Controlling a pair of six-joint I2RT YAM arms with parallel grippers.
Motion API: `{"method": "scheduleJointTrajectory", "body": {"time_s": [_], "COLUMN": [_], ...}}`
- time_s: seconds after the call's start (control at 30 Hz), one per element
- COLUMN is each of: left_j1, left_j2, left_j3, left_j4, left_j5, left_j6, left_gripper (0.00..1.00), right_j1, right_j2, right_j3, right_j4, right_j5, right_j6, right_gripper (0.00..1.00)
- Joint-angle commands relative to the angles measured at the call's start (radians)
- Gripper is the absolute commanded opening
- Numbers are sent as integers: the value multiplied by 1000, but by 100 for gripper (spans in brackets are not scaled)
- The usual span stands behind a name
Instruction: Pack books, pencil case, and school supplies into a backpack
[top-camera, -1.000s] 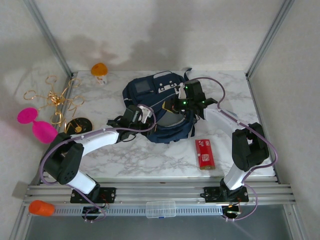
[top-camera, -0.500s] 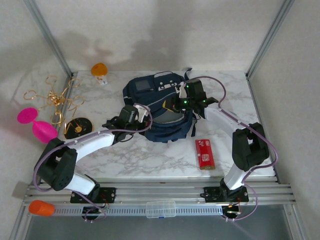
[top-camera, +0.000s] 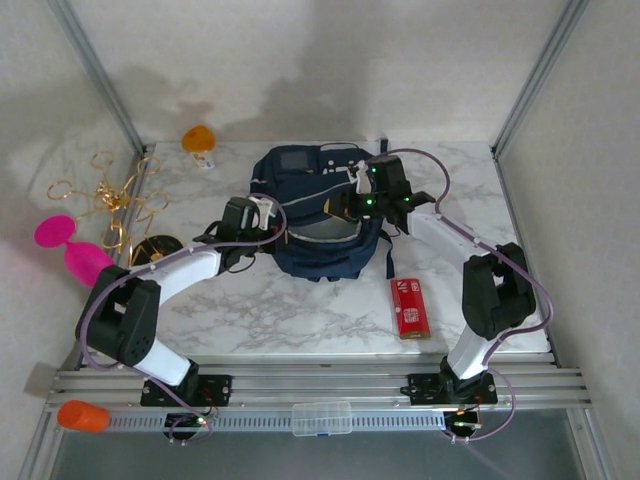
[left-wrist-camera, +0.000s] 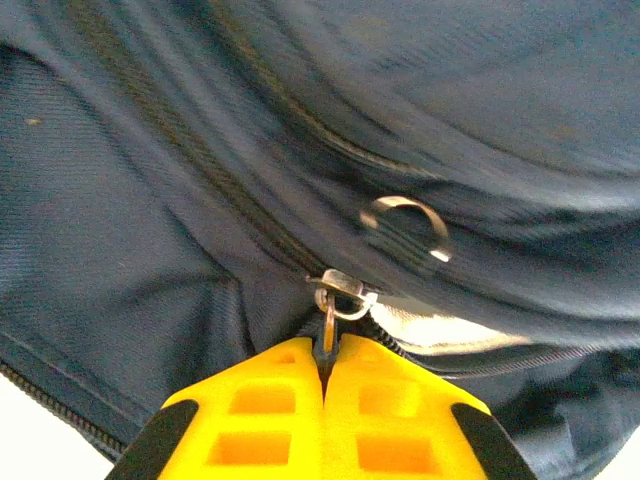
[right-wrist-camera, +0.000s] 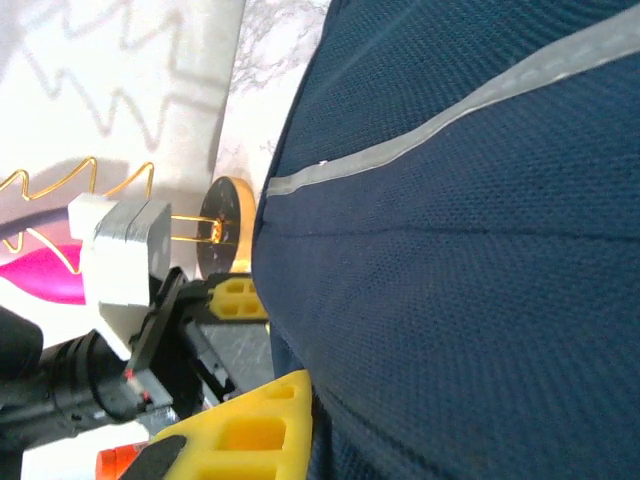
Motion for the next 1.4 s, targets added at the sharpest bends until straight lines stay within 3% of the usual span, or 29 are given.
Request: {"method": "scheduleJointTrajectory", "body": {"time_s": [0.0,0.1,0.2,0.3,0.4,0.57,0.7,0.8,0.93,1.07,1.17,1.37], "left_j1": [102,99,41,-27,-34,-71,-67,-68,-89,-128,-182,-352], "left_j2": [60,74,47,-4,-51,-132,-129,-171,-294,-422,-468,-376], "left_j3": [48,57,41,11,-14,-94,-70,-73,-101,-139,-162,-107], "left_j4": [55,79,78,54,-9,57,-10,-41,-80,-106,-54,52], "left_j5": [-72,-35,-30,-132,-217,-223,-283,-277,-287,-318,-300,-346], "left_j6": [-71,-91,-96,-98,-166,-246,-226,-230,-288,-373,-448,-525], "left_gripper": [0,0,0,0,0,0,5,32,43,49,53,54], "right_j1": [-13,-5,19,40,38,35,28,15,-17,-108,-234,-505], "right_j2": [-7,28,79,143,177,191,154,76,-95,-241,-309,-309], "right_j3": [58,75,135,235,308,367,331,229,18,-141,-231,-310], "right_j4": [-43,-29,-37,-103,-216,-312,-346,-327,-262,-249,-238,-121], "right_j5": [-77,-85,-75,-87,-56,17,99,159,254,362,401,441], "right_j6": [-47,-43,-66,-118,-202,-284,-308,-294,-232,-157,-99,-6], "right_gripper": [0,0,0,0,0,0,28,50,75,88,95,99]}}
